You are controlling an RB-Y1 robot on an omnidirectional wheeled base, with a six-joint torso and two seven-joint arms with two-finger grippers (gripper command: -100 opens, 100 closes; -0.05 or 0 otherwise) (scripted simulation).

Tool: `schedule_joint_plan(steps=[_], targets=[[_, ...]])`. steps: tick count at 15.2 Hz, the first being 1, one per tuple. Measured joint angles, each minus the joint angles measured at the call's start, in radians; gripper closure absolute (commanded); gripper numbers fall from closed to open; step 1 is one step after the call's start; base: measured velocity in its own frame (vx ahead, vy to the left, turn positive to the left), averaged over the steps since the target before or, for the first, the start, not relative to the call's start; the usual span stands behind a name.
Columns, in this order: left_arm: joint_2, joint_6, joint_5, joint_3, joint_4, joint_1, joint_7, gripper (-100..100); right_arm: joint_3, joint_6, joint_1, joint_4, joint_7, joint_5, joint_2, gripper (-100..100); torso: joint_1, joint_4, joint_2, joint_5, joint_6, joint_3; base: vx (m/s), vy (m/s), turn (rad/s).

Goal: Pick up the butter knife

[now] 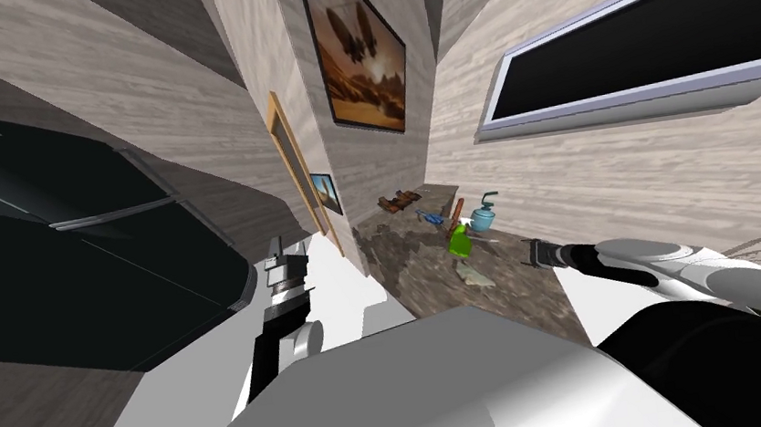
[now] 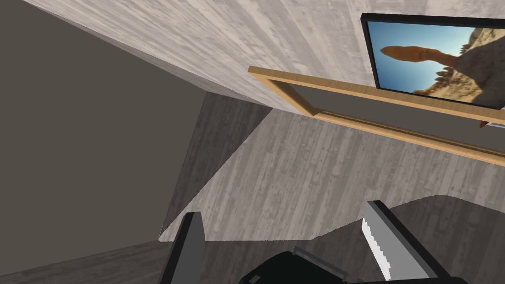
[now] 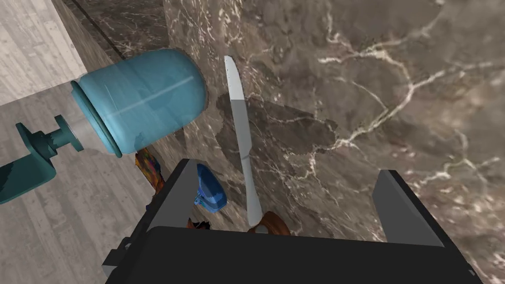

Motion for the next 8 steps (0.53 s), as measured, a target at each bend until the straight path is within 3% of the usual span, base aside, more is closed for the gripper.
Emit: schedule_joint_plan(steps=[6,8], targets=[[0.000,0.000,0.000,0.000,0.000,0.000,0.000,0,0.016,-0.002,-0.005,0.044,-0.042,-0.025,0.027,-100,0.001,-0.002,-0.007,0.000,0.000,-0.004,0.227,0.044,0.111],[0.000,0.000,0.000,0.000,0.000,0.000,0.000,0,0.021,0.000,0.000,0.048,-0.052,-0.030,0.035,-100,0.001,-0.001,-0.002,0.000,0.000,-0.002,0.038,0.008,0.015]])
